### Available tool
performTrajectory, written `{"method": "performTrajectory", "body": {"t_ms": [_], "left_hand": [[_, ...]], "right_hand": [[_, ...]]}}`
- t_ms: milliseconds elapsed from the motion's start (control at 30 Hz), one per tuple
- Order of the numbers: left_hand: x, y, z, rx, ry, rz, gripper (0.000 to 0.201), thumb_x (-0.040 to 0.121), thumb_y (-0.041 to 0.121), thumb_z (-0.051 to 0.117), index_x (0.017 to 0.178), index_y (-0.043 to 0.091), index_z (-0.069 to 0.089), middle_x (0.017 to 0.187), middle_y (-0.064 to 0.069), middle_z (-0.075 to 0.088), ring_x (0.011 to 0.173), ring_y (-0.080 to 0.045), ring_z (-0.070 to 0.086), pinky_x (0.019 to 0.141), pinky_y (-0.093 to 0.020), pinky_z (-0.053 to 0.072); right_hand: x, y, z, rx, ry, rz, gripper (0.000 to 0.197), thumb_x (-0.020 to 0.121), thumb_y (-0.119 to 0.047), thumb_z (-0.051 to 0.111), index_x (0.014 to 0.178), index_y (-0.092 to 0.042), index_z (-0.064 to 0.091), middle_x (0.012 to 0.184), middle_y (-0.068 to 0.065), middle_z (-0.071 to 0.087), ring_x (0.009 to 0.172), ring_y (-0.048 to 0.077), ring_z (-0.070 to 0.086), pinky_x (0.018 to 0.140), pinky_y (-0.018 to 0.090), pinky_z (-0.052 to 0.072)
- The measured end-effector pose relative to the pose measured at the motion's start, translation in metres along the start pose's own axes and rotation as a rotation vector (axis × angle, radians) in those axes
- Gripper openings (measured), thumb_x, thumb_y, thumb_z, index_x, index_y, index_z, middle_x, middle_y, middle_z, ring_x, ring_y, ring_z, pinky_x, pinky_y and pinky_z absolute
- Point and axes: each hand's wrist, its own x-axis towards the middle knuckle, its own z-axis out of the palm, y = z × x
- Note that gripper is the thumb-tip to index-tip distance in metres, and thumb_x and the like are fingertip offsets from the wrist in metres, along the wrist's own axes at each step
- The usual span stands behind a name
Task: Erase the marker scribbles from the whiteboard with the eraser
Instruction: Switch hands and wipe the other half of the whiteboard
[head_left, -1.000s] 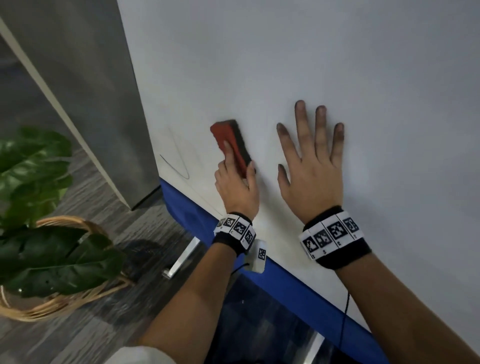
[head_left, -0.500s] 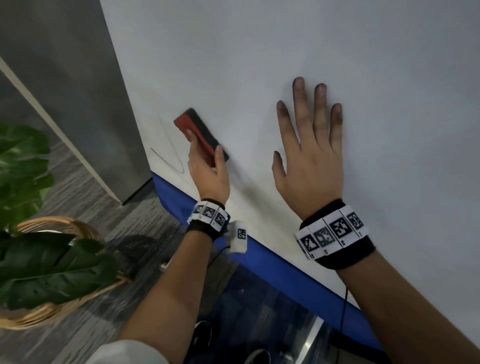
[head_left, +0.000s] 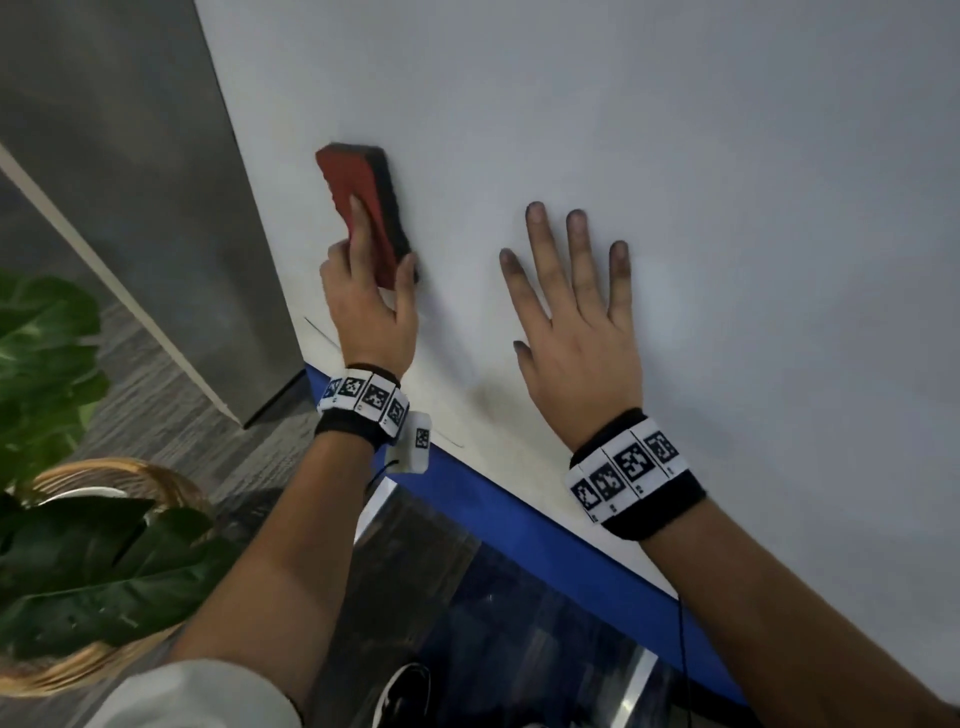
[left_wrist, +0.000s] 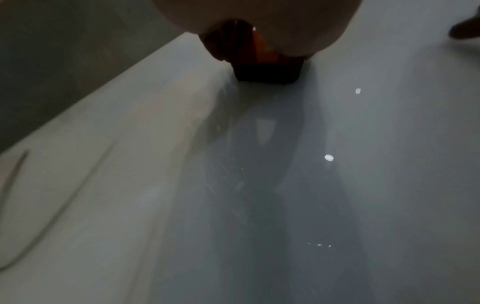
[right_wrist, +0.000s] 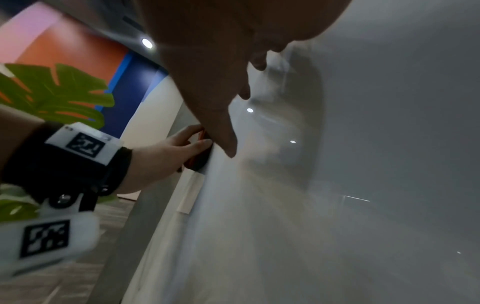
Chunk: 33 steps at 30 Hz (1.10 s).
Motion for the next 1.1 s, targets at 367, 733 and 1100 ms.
{"method": "performTrajectory", "body": {"t_ms": [367, 733, 1100], "left_hand": [[0.001, -0.027, 0.003, -0.178, 0.042, -0.331, 0.071, 0.100, 0.038, 0.053, 0.160, 0.016, 0.024, 0.131, 0.027, 0.049, 0.122, 0.000, 0.051, 0.108, -0.027, 0.043], [-0.070, -0.142, 0.029, -0.227, -0.012, -0.821, 0.064, 0.109, 0.022, 0.041, 0.162, 0.012, 0.007, 0.159, -0.005, 0.034, 0.141, -0.021, 0.041, 0.104, -0.006, 0.032], [-0.184, -0.246, 0.105, -0.227, -0.156, -1.189, 0.077, 0.099, 0.042, 0.048, 0.162, 0.021, 0.008, 0.161, -0.014, 0.033, 0.145, -0.039, 0.037, 0.120, -0.052, 0.033]], "right_hand": [[-0.004, -0.008, 0.016, -0.088, 0.002, 0.021, 0.099, 0.088, -0.016, 0.076, 0.163, -0.016, 0.011, 0.170, 0.013, 0.000, 0.154, 0.038, -0.008, 0.122, 0.056, -0.017], [-0.007, -0.016, 0.027, -0.108, 0.055, 0.053, 0.098, 0.088, -0.019, 0.075, 0.163, -0.017, 0.012, 0.169, 0.011, 0.000, 0.153, 0.038, -0.007, 0.123, 0.055, -0.014], [-0.013, -0.019, 0.033, -0.095, 0.029, 0.023, 0.096, 0.090, -0.018, 0.072, 0.163, -0.018, 0.010, 0.169, 0.011, -0.001, 0.153, 0.038, -0.007, 0.123, 0.053, -0.016]]}}
